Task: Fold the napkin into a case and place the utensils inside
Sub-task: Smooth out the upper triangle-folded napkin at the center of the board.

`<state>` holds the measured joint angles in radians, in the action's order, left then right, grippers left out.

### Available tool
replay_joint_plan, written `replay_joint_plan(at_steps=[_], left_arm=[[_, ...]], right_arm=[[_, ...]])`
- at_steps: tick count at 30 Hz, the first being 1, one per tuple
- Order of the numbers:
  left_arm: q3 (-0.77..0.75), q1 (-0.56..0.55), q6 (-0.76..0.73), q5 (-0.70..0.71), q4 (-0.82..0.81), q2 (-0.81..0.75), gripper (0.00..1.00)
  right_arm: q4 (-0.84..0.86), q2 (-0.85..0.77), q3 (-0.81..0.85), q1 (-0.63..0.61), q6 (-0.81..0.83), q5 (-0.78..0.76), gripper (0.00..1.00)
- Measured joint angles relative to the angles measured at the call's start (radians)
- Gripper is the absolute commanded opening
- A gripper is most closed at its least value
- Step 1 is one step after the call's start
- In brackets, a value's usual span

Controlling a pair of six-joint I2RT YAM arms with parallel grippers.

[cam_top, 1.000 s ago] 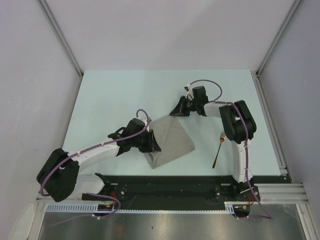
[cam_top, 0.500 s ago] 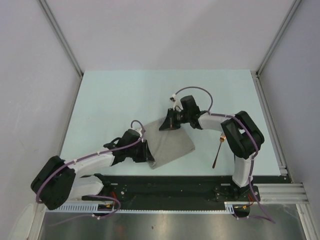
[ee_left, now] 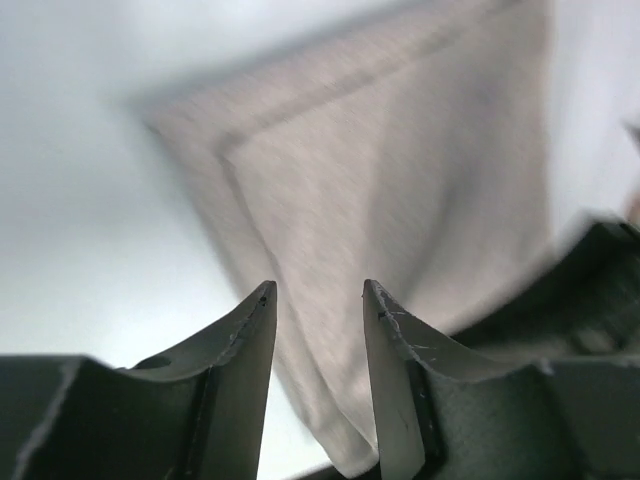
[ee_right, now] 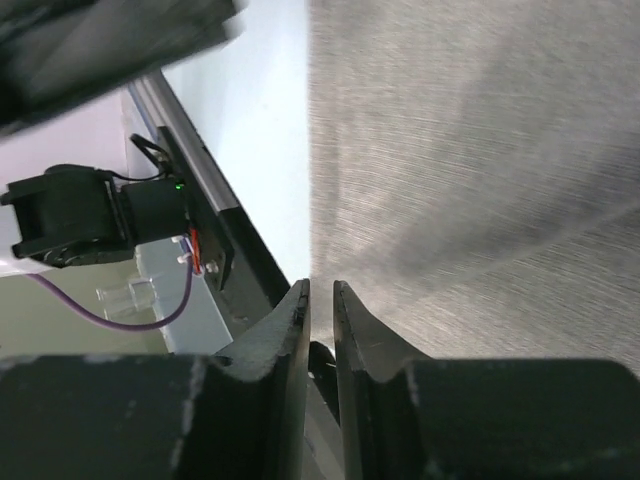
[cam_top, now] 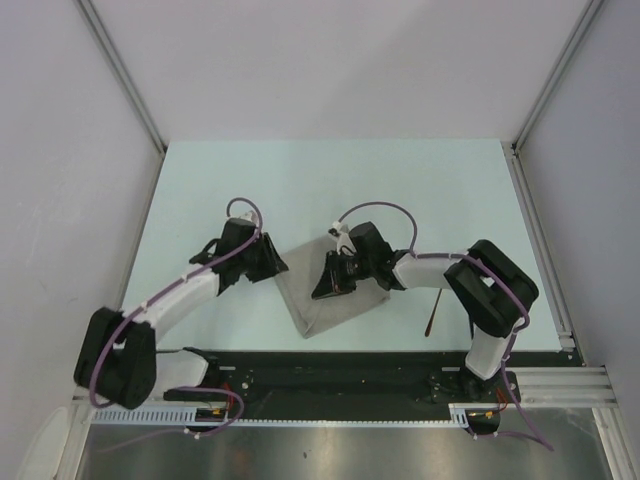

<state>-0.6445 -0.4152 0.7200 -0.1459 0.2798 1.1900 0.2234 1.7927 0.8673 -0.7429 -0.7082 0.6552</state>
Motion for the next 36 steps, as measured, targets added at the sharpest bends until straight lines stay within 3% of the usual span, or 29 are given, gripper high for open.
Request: replay_joint_plan(at_steps=[5, 11, 18, 21, 28, 36], left_arm=[[-0.107, 0.069, -0.068, 0.042, 0.018, 0.214, 0.42], [-0.191, 0.085, -0.111, 0.083, 0.021, 0.346, 0.38], [-0.214, 0.085, -0.12, 0.092, 0.004, 0.412, 0.34], [-0.214, 0.085, -0.119, 0.09, -0.006, 0.423, 0.27], [-0.214, 0.085, -0.122, 0.092, -0.013, 0.424, 0.0], [-0.256, 0.085, -0.138, 0.117, 0.019, 0.423, 0.0]], right_arm=[[0.041, -0.025, -0.002, -0.035, -0.021, -0.019, 0.2], [0.057, -0.025, -0.013, -0.066, -0.04, -0.021, 0.19], [0.089, -0.016, -0.014, -0.084, -0.055, -0.019, 0.19], [0.1, -0.006, -0.014, -0.09, -0.06, -0.019, 0.18], [0.109, 0.008, -0.027, -0.112, -0.063, -0.019, 0.17], [0.113, 0.008, -0.068, -0.114, -0.072, -0.023, 0.17]])
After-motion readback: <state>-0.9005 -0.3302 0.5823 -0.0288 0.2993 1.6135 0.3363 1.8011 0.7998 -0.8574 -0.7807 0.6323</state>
